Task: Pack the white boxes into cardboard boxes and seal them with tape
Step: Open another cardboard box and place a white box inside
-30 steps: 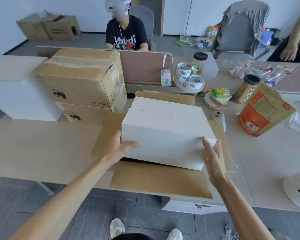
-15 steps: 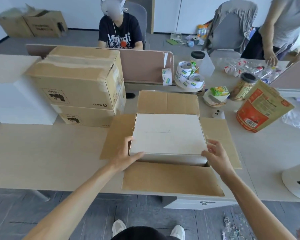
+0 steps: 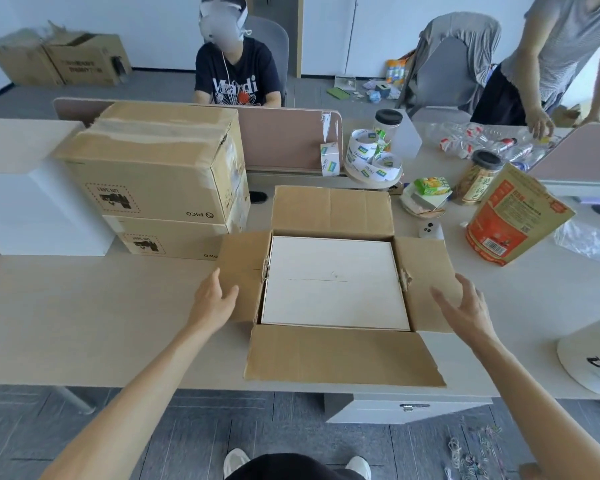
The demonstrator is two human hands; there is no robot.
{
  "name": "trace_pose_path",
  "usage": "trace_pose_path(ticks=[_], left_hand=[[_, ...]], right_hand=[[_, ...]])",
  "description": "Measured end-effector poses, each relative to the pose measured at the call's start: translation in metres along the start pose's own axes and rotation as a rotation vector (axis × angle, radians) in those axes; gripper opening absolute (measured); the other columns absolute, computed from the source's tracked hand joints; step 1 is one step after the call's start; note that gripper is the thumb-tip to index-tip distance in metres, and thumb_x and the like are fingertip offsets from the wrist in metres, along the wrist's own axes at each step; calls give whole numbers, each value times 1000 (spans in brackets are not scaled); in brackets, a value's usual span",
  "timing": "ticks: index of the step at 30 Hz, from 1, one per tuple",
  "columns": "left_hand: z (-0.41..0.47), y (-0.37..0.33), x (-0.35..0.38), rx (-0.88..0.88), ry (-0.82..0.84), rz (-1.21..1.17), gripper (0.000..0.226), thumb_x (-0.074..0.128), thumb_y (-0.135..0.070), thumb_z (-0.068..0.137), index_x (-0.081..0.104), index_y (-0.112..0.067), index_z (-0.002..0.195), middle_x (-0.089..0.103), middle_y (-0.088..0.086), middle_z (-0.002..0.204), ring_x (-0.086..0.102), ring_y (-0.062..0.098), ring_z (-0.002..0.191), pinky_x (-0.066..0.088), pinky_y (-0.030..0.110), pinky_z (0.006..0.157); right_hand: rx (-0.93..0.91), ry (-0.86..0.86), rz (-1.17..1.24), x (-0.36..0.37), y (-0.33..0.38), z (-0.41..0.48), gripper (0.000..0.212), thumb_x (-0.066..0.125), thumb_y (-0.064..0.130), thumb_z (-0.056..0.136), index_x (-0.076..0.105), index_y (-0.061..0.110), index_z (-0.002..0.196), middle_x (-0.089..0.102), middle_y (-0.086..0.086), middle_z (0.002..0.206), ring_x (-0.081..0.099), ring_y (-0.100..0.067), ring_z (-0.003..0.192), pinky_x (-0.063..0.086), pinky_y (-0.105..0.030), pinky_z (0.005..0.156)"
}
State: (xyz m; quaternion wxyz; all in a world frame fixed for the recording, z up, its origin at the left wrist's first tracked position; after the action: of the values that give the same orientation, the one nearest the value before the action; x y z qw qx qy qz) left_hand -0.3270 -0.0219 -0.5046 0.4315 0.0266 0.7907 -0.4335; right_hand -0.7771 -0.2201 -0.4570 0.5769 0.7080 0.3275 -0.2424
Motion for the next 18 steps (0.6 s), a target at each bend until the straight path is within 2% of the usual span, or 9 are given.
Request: trace_pose_path(ticks=[2, 5, 10, 13, 16, 18], left_hand=[[5, -1, -10, -32, -13, -72, 64, 49, -32, 98, 22, -14, 152, 33, 9, 154, 33, 26, 140, 27, 38, 112], [8, -10, -25, -47, -46, -157, 59, 51, -29, 96, 28, -15, 149, 41, 7, 149, 43, 25, 132, 34, 38, 106], [4, -27, -47, 28, -168, -194, 48, 55, -23, 93, 43, -14, 139, 53, 8, 139, 49, 25, 125, 39, 38, 104], [-4, -48, -58, 114, -233, -233, 43, 54, -17, 92, 48, -17, 135, 57, 2, 132, 52, 22, 119, 41, 38, 101], [-24, -84, -61, 230, -227, -334, 38, 53, -15, 94, 50, -21, 131, 58, -9, 122, 53, 10, 108, 41, 28, 89], [-39, -108, -55, 344, -217, -348, 36, 54, -12, 94, 54, -22, 128, 59, -11, 120, 52, 1, 104, 39, 18, 85]], right_hand=[[64, 63, 17, 3, -3, 4, 75, 55, 58, 91, 26, 25, 153, 33, -15, 151, 36, -34, 136, 35, -49, 106], [85, 122, -36, 8, -4, 8, 77, 55, 59, 90, 27, 25, 153, 33, -14, 151, 40, -34, 134, 39, -47, 103], [58, 30, -64, -5, 5, 7, 75, 55, 56, 90, 24, 26, 151, 36, -15, 144, 43, -37, 128, 45, -54, 99], [-17, -16, -103, -14, 18, 1, 70, 53, 54, 90, 26, 27, 149, 38, -15, 140, 42, -36, 127, 45, -55, 99], [-114, 4, -143, -18, 33, -5, 67, 56, 48, 92, 29, 26, 149, 33, -12, 146, 39, -32, 132, 43, -50, 104], [-182, 23, -155, -22, 47, -12, 64, 57, 44, 93, 33, 25, 149, 31, -8, 149, 40, -29, 131, 43, -42, 102]])
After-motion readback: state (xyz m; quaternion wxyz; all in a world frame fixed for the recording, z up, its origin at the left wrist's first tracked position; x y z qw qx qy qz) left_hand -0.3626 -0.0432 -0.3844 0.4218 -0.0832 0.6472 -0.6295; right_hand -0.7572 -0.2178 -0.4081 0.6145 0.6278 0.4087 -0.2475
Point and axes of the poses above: each hand's wrist, its own z-axis towards the middle knuckle, its own x-axis out of the palm, y = z × x, the point moved 7 cm from there along z, towards the middle knuckle
